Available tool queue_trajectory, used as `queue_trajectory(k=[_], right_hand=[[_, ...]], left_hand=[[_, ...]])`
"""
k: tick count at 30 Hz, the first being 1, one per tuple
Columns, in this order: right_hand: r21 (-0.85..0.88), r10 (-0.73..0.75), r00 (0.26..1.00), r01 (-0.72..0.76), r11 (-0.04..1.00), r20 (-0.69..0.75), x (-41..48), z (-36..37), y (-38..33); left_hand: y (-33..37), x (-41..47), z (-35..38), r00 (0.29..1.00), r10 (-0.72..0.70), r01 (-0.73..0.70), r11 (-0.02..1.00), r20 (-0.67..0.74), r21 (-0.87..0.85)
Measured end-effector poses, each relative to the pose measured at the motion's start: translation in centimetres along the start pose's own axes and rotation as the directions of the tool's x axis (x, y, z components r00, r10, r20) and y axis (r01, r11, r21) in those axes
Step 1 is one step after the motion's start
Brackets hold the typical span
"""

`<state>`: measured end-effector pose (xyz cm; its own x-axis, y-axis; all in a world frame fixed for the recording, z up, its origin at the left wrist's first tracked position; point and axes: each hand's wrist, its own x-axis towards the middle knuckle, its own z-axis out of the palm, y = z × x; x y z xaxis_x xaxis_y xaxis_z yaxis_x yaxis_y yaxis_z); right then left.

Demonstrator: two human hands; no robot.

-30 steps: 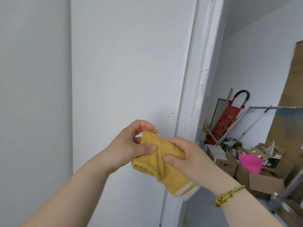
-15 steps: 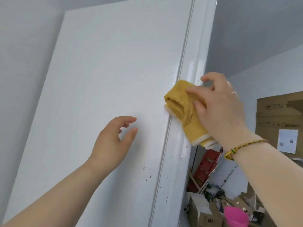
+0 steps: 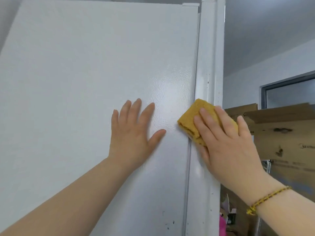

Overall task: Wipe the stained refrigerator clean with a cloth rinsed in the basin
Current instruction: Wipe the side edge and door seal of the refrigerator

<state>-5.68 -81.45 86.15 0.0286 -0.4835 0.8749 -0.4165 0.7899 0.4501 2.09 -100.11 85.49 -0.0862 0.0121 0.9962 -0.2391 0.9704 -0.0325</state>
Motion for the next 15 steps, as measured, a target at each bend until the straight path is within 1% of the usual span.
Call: queue_trajectory(k=[2, 3, 6, 8, 10, 11, 12, 14, 15], right_hand=[[-0.046, 0.061, 0.998, -0.062, 0.997, -0.004, 3.2, -1.3, 1.0], [-0.055, 0.077, 0.997, -0.078, 0.995, -0.014, 5.3, -1.9, 1.4], [0.029, 0.228, 0.970, -0.231, 0.973, 0.085, 11.4, -3.3, 3.0], [0.078, 0.311, 0.948, -0.316, 0.946, 0.068, 13.7, -4.0, 2.9], [0.088, 0.355, 0.933, -0.359, 0.929, 0.051, 13.9, -3.9, 1.4], [0.091, 0.359, 0.932, -0.362, 0.928, 0.049, 13.4, -3.4, 0.7], [0.085, 0.330, 0.944, -0.330, 0.940, 0.020, 12.1, -2.7, 0.1], [0.027, 0.175, 0.981, -0.173, 0.985, -0.088, 9.3, -1.7, -0.3], [0.013, 0.125, 0.986, -0.124, 0.992, -0.112, 8.2, -1.6, -0.1]], left_hand=[[0.0, 0.3, 0.0, 0.998, 0.018, -0.024, 0.995, 0.065, 0.095], [-0.2, 0.6, 0.0, 0.996, 0.023, -0.032, 0.994, 0.089, 0.107], [-1.1, 1.1, -0.2, 0.993, 0.041, -0.054, 0.991, 0.106, 0.123], [-1.4, 1.1, -0.1, 0.991, 0.048, -0.064, 0.990, 0.125, 0.129], [-1.5, 0.9, 0.1, 0.993, 0.037, -0.052, 0.989, 0.113, 0.138], [-1.7, 0.8, 0.2, 0.994, 0.031, -0.044, 0.989, 0.100, 0.140], [-1.7, 0.8, 0.4, 0.995, 0.027, -0.040, 0.990, 0.098, 0.135], [-1.7, 1.0, 0.6, 0.995, 0.040, -0.051, 0.990, 0.087, 0.129], [-1.6, 1.1, 0.6, 0.996, 0.045, -0.056, 0.990, 0.083, 0.131]])
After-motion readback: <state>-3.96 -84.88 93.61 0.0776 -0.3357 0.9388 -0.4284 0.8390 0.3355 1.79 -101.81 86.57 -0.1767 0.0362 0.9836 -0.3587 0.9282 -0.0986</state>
